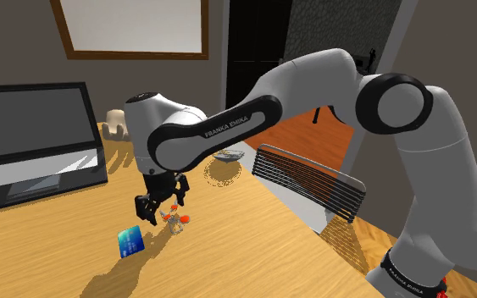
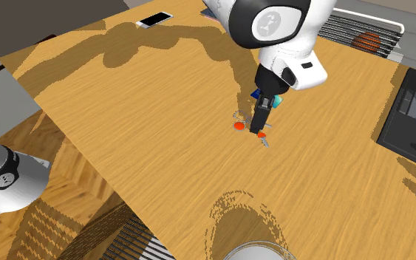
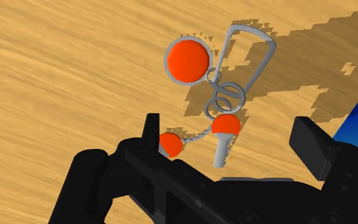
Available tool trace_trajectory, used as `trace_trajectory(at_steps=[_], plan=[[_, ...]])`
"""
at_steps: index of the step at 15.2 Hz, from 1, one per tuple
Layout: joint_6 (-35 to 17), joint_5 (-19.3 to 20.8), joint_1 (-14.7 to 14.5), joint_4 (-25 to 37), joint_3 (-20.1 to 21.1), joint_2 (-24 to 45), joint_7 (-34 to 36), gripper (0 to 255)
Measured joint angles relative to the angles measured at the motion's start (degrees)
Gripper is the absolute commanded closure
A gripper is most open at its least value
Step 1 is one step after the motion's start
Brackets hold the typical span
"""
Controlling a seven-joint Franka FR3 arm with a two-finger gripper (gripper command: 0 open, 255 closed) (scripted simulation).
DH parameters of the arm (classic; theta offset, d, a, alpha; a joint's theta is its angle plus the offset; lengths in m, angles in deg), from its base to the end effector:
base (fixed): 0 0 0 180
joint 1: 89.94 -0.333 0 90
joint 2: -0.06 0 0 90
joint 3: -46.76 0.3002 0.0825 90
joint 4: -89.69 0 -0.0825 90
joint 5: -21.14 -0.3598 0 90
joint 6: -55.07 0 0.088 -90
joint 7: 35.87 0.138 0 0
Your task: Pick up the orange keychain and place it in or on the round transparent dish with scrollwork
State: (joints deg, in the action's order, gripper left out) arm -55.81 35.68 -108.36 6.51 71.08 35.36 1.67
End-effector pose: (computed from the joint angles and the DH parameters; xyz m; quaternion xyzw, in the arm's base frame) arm 0.5339 0.4024 0.3091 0.9971 0.0651 -0.0321 0.0207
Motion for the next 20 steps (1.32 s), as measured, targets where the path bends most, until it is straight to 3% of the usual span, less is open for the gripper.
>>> trace_trajectory(at_steps=[8,9,20], plan=[[-1.0,0.19,0.02,-0.64,-0.12,0.37,0.11,0],[-1.0,0.19,0.02,-0.64,-0.12,0.37,0.11,255],[-0.64,0.05,-0.05,-0.26,0.07,0.06,0.05,255]])
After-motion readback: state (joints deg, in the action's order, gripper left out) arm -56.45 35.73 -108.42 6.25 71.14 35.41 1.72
